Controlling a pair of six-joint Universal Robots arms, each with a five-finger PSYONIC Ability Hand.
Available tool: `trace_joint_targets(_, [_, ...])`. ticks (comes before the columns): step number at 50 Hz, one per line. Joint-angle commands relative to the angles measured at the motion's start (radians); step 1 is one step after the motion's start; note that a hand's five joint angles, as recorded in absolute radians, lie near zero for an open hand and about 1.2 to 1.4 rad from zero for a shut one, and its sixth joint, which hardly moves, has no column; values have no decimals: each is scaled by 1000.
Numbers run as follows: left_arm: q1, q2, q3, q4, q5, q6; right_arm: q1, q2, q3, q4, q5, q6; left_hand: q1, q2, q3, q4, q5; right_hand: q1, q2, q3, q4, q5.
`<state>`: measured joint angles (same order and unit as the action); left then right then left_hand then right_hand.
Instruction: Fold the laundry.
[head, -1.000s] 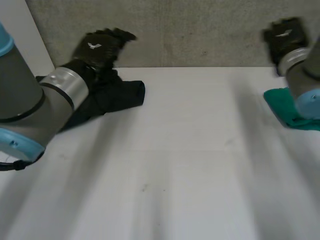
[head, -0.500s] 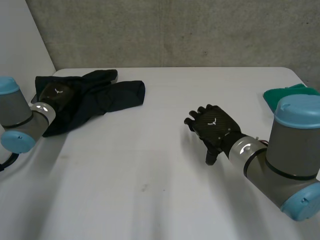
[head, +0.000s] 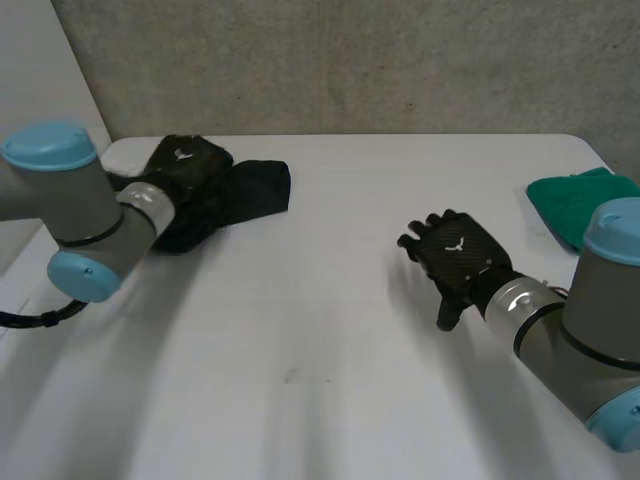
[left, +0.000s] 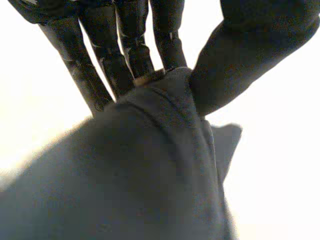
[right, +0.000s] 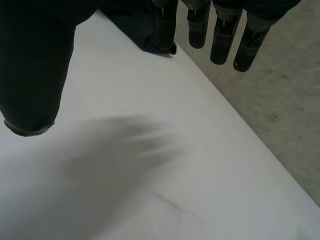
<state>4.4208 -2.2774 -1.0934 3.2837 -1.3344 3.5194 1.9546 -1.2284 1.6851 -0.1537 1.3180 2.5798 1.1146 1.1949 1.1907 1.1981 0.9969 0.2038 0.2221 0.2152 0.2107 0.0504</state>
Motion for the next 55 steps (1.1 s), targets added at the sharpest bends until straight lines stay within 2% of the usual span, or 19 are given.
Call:
trace_joint_targets(1, [-231,214,-246,-10,86,-246,-54,-28,-4,-6,6,13,282,201,206,198,225,-29,-48,-41,-36,-50])
trace_joint_targets(3, [-283,226,-292,-15,125,-258,-68,-29,-7,-6,7,16,282,201,206,198,225,-29,-48,-41,-36,-50])
trace_joint_targets(4, [-337,226,-334,-13,165,-258,-72,-29,-7,-6,7,16,282,201,206,198,225,-29,-48,-41,-36,-50])
trace_joint_targets(7, [-403,217,-376,-12,196,-257,-82,-29,-10,-6,10,16,282,201,206,198,225,-29,-48,-41,-36,-50])
trace_joint_targets(8, [-431,205,-385,-12,202,-257,-83,-29,-12,-6,10,16,131,51,55,47,74,-29,-48,-41,-36,-50])
trace_joint_targets(10, [-446,199,-384,-15,199,-258,-86,-29,-13,-6,12,16,-403,-483,-479,-486,-459,-29,-48,-41,-36,-50])
trace_joint_targets(15, [-437,233,-378,-9,136,-261,-88,-29,-13,-6,12,16,-704,-784,-780,-787,-761,-29,-48,-41,-36,-50])
trace_joint_targets(16, [-417,261,-376,-9,95,-261,-88,-29,-13,-6,12,16,-765,-846,-842,-849,-822,-29,-48,-41,-36,-50])
trace_joint_targets(19, [-374,303,-379,-6,31,-260,-88,-29,-15,-4,12,16,-769,-849,-845,-852,-826,-29,-48,-41,-36,-50])
trace_joint_targets(22, [-295,348,-382,-12,-64,-258,-86,-29,-13,-4,14,16,-775,-855,-851,-858,-832,-29,-48,-41,-36,-50])
trace_joint_targets(26, [-242,378,-398,-15,-110,-255,-85,-29,-12,2,15,16,-772,-852,-848,-855,-829,-29,-48,-41,-36,-50])
trace_joint_targets(33, [-130,394,-431,-18,-121,-231,-48,-37,1,23,9,3,-760,-840,-836,-844,-817,-29,-48,-41,-36,-50])
trace_joint_targets(38, [-66,385,-456,-65,-124,-120,17,-59,8,36,14,0,-760,-840,-836,-844,-817,-29,-48,-41,-36,-50])
trace_joint_targets(42, [-31,372,-473,-113,-143,-62,24,-62,19,29,14,-3,-760,-840,-836,-844,-817,-29,-48,-41,-36,-50])
trace_joint_targets(48, [11,314,-476,-139,-186,-57,21,-57,22,29,14,-4,-760,-840,-836,-844,-817,-29,-48,-41,-36,-50])
trace_joint_targets(55, [23,222,-456,-130,-206,-48,26,-54,33,28,15,-4,-754,-835,-830,-838,-811,-29,-48,-41,-36,-50])
